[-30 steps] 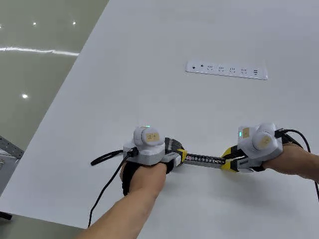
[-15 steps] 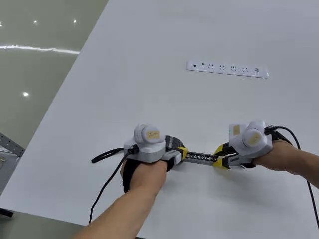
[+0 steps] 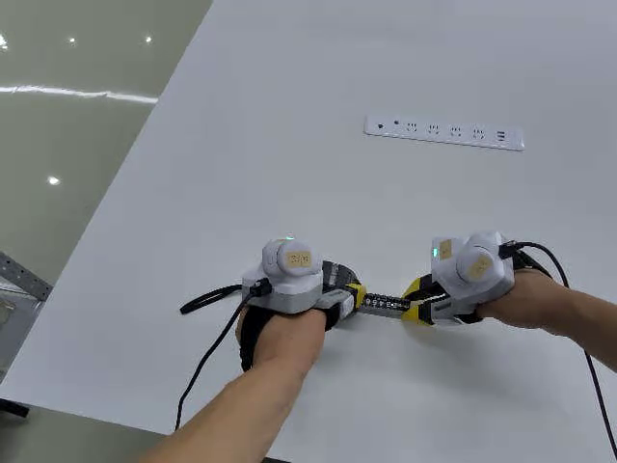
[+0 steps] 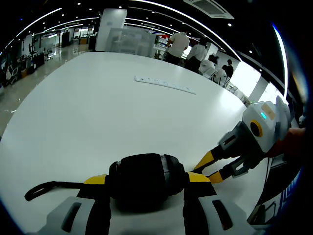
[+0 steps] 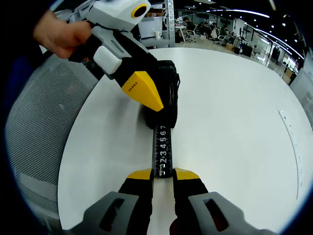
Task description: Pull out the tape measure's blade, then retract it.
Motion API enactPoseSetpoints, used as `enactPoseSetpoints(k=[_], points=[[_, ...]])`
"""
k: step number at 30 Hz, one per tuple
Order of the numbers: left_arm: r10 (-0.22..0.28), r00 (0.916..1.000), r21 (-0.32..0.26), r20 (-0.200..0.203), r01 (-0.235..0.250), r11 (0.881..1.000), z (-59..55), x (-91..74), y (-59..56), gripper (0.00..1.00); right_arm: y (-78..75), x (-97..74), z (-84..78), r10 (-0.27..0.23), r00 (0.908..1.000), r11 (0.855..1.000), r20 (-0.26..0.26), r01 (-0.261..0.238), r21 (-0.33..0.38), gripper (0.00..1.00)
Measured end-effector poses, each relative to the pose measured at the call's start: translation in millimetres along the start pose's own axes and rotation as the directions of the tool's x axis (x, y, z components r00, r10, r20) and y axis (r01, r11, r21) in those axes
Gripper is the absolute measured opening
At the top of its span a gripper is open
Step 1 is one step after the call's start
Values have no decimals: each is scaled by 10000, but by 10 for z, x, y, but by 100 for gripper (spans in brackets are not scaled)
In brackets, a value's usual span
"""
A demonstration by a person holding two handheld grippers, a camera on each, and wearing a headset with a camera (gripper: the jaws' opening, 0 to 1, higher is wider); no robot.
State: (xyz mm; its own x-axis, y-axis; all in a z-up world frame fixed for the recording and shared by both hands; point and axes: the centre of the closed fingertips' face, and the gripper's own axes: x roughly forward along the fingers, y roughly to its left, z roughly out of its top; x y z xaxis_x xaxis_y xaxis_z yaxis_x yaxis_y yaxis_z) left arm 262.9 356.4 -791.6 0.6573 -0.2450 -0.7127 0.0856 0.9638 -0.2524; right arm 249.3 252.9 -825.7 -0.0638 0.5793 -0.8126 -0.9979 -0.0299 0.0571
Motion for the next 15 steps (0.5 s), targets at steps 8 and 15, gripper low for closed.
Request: enactPoseSetpoints(k=[8,15], points=[[-38,10000,-18,4,38,10000,-1,-2,0,56,10,74,98,35,9999,10000,98,-35,7,12],[-59,10000,-5,-12,59,10000,-4,-6,1,56,-10,113,177,70,9998,10000,160,-70,-25,12]])
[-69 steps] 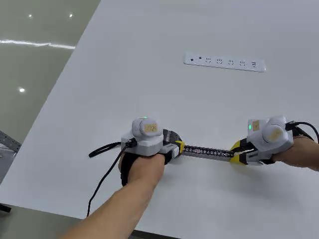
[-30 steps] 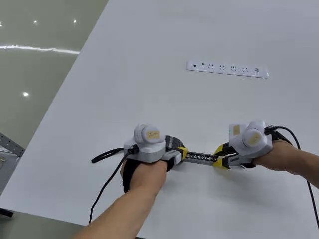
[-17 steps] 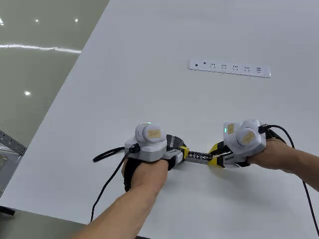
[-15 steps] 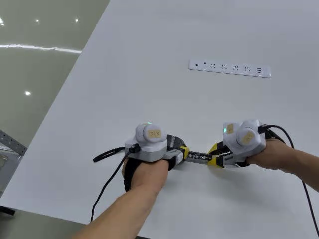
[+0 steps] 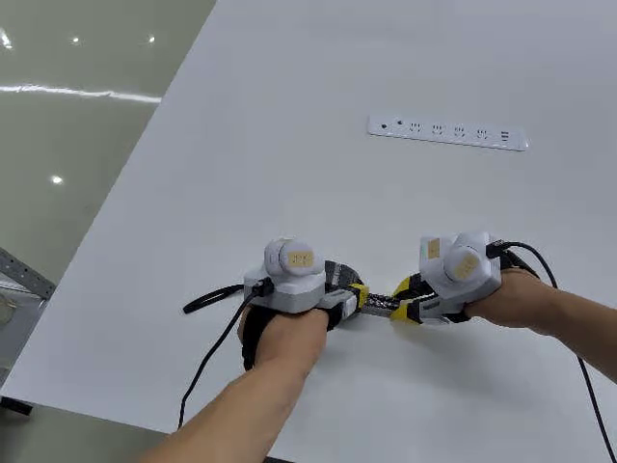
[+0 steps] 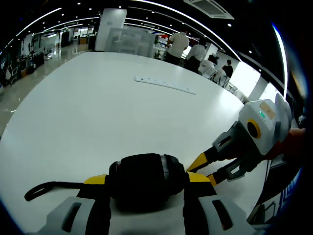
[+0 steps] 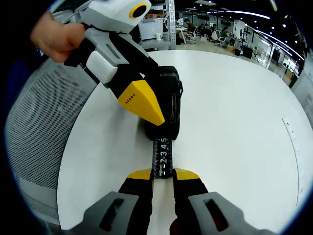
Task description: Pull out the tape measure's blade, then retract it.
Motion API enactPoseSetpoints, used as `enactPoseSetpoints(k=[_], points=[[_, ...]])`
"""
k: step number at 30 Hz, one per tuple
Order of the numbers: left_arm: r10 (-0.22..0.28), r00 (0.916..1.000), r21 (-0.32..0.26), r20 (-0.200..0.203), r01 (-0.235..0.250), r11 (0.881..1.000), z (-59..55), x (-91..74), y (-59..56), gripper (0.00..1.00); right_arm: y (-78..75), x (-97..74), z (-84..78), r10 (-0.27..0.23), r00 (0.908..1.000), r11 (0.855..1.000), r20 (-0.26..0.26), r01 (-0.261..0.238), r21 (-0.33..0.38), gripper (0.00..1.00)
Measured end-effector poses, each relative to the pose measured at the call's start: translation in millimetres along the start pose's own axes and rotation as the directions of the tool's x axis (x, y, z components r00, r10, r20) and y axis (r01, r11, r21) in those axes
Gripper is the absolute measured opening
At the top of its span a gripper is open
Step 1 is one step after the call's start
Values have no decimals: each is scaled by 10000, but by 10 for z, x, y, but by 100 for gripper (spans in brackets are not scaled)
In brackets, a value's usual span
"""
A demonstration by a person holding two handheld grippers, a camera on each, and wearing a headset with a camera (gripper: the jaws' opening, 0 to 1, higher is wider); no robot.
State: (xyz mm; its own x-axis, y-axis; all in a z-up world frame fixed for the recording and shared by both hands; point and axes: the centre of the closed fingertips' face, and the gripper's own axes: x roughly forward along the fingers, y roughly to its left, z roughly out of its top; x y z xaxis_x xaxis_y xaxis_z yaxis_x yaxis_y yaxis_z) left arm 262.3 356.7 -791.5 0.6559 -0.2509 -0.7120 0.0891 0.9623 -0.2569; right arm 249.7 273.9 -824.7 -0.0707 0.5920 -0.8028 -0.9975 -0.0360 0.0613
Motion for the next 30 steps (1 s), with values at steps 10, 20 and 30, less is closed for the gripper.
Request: enactPoseSetpoints(k=[10,20,30], points=[[-39,10000,11,-17,39,10000,2,7,6,56,-9,68,95,0,10000,10000,57,0,8,12],[-74,10000,4,-33,74,10000,5,5,10,56,4,144,182,-42,9999,10000,96,42,-77,12],[-67,10000,4,-37,67,10000,8,-1,7,56,-2,197,243,-80,9999,10000,95,81,-45,12]])
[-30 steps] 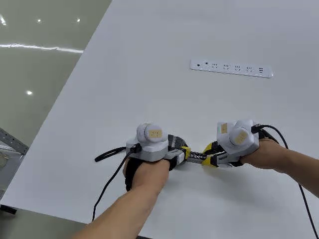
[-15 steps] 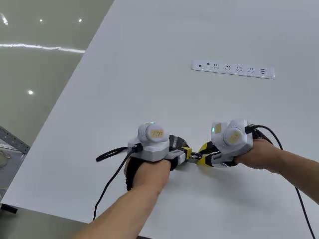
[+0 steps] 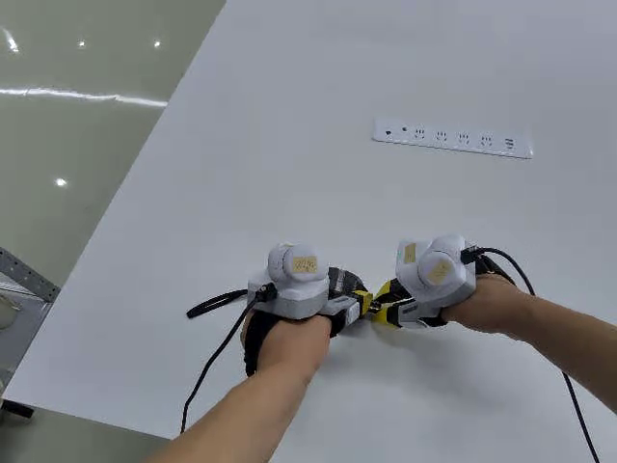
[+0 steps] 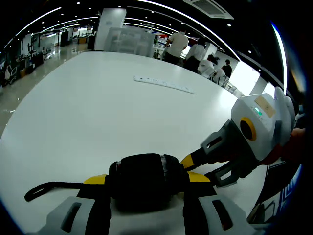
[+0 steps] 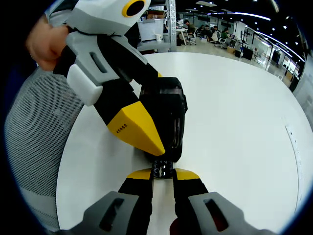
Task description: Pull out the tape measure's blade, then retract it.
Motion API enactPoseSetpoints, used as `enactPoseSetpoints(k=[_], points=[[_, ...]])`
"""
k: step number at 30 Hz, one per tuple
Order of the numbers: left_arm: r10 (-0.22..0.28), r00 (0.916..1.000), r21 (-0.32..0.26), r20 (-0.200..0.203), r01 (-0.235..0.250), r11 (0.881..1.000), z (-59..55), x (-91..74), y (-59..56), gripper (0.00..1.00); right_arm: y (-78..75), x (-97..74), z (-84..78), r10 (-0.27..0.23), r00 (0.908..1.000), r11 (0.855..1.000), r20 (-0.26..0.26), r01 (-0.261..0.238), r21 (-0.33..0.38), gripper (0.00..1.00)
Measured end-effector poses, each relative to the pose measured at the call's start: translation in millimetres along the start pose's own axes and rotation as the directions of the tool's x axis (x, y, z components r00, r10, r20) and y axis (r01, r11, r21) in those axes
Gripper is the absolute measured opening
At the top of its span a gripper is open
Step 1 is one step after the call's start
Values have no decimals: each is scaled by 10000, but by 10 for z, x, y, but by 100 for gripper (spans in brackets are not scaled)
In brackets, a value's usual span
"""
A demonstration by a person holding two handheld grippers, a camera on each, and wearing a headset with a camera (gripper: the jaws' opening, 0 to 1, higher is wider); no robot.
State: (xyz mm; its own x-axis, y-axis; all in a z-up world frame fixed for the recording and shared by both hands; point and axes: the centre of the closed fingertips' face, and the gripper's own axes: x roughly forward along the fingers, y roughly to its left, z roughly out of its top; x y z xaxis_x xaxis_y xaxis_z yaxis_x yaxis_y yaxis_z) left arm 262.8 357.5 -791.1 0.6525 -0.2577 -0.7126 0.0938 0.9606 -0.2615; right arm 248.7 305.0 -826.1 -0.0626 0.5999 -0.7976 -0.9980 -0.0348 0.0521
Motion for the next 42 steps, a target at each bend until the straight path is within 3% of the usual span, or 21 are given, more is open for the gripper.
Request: enactPoseSetpoints(k=[32,38,42], points=[[38,10000,-33,8,-38,10000,6,20,-2,58,-7,49,38,-257,9994,9994,-217,262,246,13],[101,9998,99,193,-103,9999,10,19,-2,59,-8,50,36,-320,9993,9987,-201,328,378,13],[-131,9989,430,443,112,9990,17,20,-4,60,-11,49,37,-400,9991,9976,-131,407,565,14]])
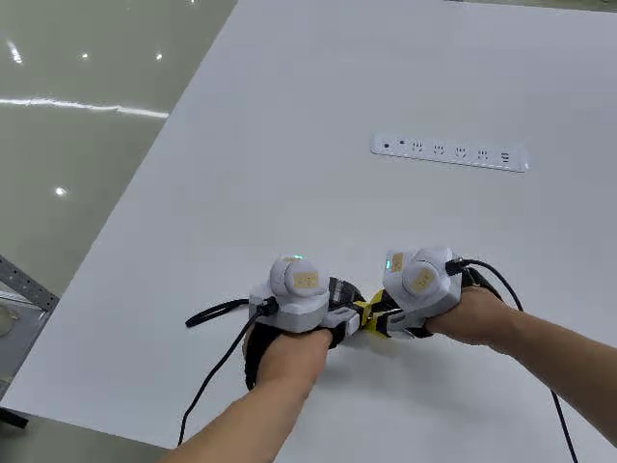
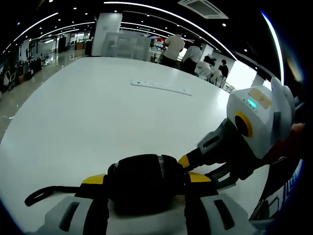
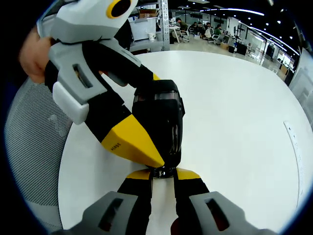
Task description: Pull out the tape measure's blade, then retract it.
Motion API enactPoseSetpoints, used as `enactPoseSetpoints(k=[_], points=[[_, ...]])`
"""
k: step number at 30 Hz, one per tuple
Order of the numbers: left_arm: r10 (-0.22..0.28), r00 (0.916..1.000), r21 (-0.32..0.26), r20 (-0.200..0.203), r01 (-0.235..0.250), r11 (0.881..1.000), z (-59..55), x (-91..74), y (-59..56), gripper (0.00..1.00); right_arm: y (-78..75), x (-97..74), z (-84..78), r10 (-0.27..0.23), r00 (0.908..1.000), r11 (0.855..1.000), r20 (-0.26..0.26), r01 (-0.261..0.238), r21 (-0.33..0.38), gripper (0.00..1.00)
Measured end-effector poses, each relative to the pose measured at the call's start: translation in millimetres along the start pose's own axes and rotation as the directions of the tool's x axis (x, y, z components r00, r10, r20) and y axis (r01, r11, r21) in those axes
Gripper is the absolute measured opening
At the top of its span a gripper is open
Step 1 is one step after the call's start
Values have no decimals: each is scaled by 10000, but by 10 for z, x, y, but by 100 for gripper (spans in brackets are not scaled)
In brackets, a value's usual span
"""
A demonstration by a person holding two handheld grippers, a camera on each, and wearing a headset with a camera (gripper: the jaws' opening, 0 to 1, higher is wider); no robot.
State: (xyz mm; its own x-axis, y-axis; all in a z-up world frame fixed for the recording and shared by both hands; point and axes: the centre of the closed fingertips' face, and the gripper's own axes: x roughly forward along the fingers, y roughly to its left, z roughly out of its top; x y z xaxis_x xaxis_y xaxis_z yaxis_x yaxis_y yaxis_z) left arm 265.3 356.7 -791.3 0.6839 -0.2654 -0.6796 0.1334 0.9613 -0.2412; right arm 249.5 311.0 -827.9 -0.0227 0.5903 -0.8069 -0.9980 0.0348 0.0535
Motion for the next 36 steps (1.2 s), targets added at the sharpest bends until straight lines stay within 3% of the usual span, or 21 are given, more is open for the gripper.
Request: enactPoseSetpoints(k=[6,14,25,33,36], points=[[-125,9999,430,-31,127,9990,-44,-10,5,60,-12,-11,-5,-242,9996,9992,165,237,326,15],[-597,9982,379,-104,600,9975,-72,-55,-25,68,-36,-37,-16,-646,9976,9926,237,618,1041,22],[-792,9967,778,-190,804,9937,-128,-187,57,74,67,-116,-76,-907,9956,9811,248,851,1741,32],[-952,9953,1053,-178,965,9897,-155,-310,98,78,122,-315,-150,-1392,9893,9538,435,1221,2746,39],[-1045,9943,1199,-192,1061,9871,-169,-371,97,80,150,-436,-149,-1744,9827,9339,616,1453,3266,40]])
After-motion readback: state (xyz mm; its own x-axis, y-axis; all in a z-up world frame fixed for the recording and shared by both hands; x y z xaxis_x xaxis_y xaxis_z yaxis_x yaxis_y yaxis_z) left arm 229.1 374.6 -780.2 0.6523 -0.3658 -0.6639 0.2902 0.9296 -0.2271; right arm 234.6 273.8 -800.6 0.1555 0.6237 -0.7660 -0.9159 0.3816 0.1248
